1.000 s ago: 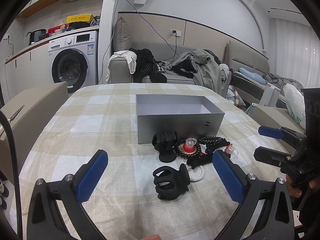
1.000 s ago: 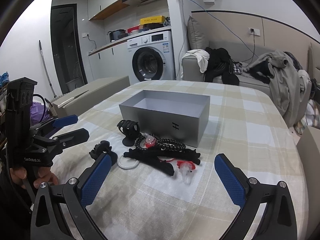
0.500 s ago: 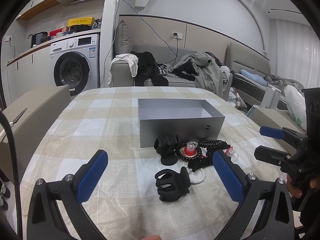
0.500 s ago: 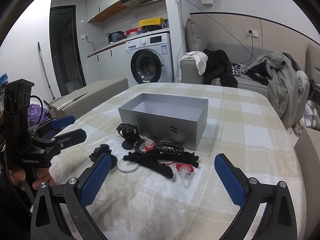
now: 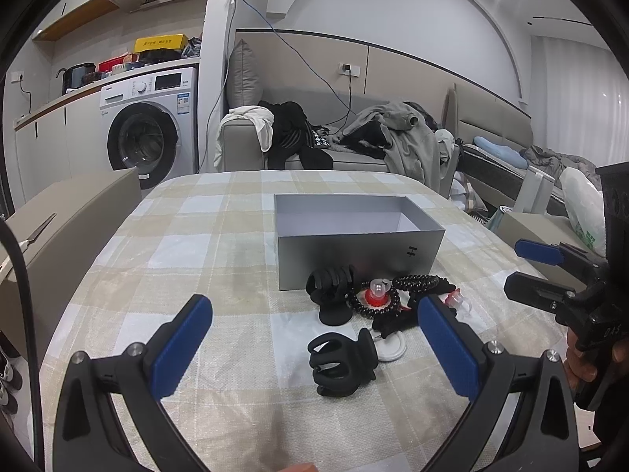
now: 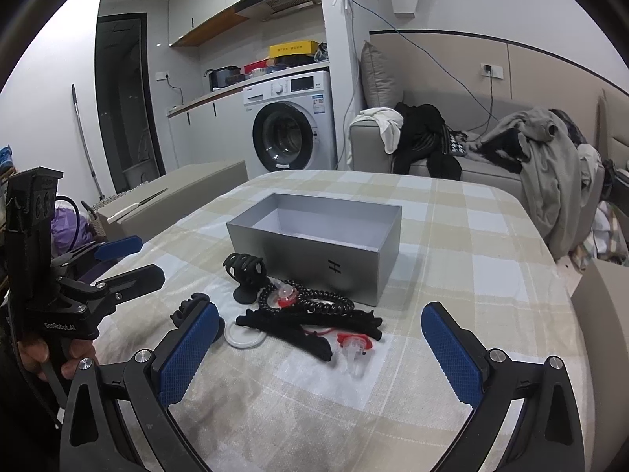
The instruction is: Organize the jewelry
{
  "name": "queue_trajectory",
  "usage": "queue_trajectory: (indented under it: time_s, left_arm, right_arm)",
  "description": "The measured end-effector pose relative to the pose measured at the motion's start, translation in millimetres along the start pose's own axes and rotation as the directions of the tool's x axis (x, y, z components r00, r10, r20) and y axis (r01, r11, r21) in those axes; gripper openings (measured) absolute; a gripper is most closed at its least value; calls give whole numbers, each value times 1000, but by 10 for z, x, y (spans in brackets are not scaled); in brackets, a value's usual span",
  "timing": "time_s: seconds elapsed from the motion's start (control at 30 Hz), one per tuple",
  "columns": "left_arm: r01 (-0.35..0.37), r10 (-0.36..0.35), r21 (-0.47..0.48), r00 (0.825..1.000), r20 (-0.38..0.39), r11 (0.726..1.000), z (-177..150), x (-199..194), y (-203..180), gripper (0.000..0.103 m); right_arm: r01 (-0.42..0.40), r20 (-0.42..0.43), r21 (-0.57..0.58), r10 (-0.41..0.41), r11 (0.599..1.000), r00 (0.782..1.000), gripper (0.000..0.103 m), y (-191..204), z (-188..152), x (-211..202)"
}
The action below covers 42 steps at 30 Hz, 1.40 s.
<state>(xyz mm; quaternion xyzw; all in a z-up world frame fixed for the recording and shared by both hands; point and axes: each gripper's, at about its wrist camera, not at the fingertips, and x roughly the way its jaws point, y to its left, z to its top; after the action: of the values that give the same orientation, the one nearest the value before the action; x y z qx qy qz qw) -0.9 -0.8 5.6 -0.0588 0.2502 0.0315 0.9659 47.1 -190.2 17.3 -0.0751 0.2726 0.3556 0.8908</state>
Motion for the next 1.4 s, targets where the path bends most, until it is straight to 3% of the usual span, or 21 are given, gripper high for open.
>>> queue_trajectory:
  time_s: [0.37, 0.53, 1.0, 1.07, 1.2, 1.4]
  left_arm:
    - [-8, 7, -13, 1000, -16, 1000, -8, 45, 49, 102]
    - [-14, 14, -14, 999, -31, 1000, -20, 64, 55, 102]
    - [-12, 11, -18, 998, -56, 1000, -62, 96, 60, 102]
    - [-13, 11, -19, 998, -64, 1000, -71, 110, 66, 102]
    - [-7, 6, -20, 997, -79, 1000, -86, 134, 70, 102]
    - [1, -3, -16, 996, -89, 1000, -94, 144, 52, 102]
  right_arm:
    - [-24, -72, 3, 24, 1000, 997, 103, 2, -18, 165]
    - [40, -93, -19, -42, 999, 995, 103, 10, -45, 226]
    - [-20, -148, 55, 28, 998, 989, 103, -112, -83, 283]
    - [-14, -157, 52, 22, 999, 987, 101, -110, -90, 287]
    - [5, -194, 54, 6, 999, 981, 88, -131, -117, 354]
    - [-17, -211, 86, 35, 996, 977, 88, -175, -151, 366]
